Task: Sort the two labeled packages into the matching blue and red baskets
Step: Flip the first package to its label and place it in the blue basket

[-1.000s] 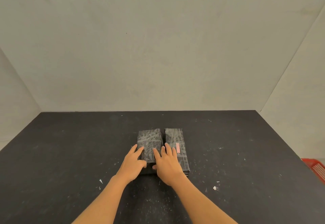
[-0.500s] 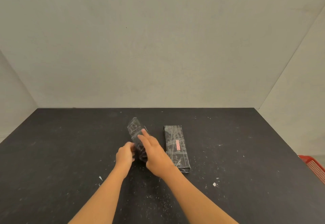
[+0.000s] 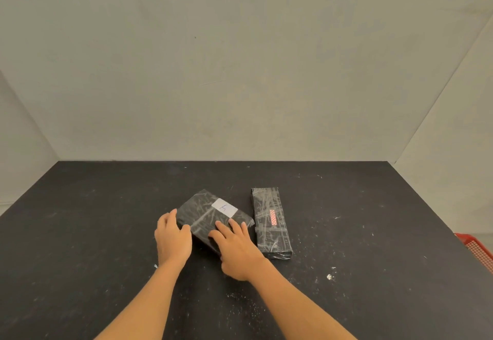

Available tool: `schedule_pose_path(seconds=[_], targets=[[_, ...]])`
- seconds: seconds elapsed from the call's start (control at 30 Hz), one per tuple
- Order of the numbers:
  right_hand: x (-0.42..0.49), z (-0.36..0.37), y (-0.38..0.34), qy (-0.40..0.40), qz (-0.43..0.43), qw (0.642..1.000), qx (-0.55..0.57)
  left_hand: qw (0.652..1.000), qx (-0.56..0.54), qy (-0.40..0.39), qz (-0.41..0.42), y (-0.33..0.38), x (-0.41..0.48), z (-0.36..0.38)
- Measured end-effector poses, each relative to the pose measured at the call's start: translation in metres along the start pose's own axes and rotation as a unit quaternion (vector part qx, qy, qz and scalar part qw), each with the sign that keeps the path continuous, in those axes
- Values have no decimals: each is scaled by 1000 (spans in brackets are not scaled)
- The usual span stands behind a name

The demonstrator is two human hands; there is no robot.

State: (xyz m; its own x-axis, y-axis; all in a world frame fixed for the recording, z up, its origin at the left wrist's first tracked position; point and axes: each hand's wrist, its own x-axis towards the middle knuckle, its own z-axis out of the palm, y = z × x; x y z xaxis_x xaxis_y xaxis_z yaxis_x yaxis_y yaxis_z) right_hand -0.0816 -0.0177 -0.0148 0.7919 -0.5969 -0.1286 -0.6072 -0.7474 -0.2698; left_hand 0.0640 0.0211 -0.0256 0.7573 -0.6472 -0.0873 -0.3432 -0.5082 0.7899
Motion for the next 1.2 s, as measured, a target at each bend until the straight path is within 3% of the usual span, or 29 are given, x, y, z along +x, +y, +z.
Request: schedule_pose_path(seconds=[0.1,0.2,0.37,0.53,0.77,1.2], targets=[[1,-6,14,-8,-9,1000,0,985,122,-81,93,-8,7,-7],[5,-8,21,11,25,1000,-9,969,169,-150,101,-12,5,-8],[10,-4,14,4,117,993,3,981,115,-133,87,-14,-7,-5],[15,5,9,-11,135,990,-32,986,66,-132,75,-15,-11,-8],[16,-4,9,32,130,989,-70,988,108,-95,56,-19,-10,-27],[-60,-50,105,139,223,962,-79,952,190,-154,181,65,-42,40]])
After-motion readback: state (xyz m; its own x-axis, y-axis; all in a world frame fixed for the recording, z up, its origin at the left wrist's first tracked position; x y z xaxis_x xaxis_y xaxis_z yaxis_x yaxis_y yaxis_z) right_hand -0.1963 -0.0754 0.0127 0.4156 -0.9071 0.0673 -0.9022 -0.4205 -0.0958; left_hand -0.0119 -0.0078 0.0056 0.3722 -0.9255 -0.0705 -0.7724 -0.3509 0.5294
